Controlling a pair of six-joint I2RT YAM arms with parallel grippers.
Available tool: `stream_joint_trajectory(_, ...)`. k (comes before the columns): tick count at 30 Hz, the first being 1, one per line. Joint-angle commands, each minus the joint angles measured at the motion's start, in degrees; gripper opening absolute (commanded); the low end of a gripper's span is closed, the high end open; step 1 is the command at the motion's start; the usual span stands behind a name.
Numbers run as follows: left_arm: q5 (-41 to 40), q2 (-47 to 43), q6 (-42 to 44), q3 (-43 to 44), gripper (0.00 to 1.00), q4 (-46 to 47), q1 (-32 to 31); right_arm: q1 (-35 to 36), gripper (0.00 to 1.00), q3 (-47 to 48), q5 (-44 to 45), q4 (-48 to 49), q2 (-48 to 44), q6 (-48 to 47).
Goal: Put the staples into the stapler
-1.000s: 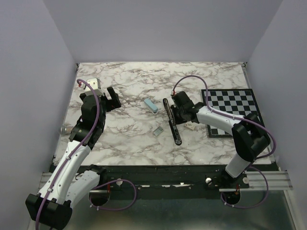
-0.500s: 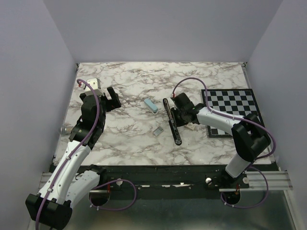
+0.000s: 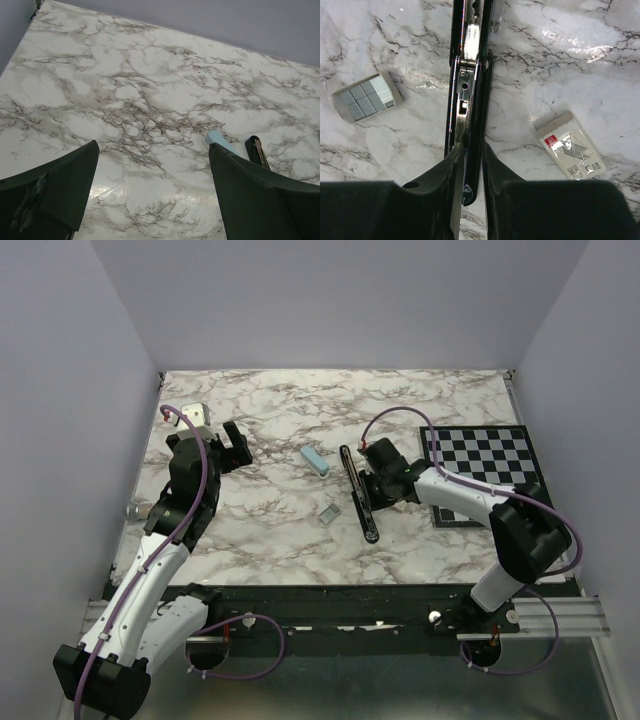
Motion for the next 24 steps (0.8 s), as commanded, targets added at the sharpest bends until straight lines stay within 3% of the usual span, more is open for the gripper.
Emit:
stream_joint_trajectory(1, 0.9, -0.4, -0.3, -0.5, 0.99, 1.1, 0.4, 0.7, 0.28, -2.2, -2.9, -4.3, -1.8, -1.0)
stream_joint_trajectory(24, 1.3, -0.4, -0.4, -0.6, 0.99, 1.1, 0.4, 2.3, 0.28, -5.0, -3.5, -8.6, -9.7, -0.4)
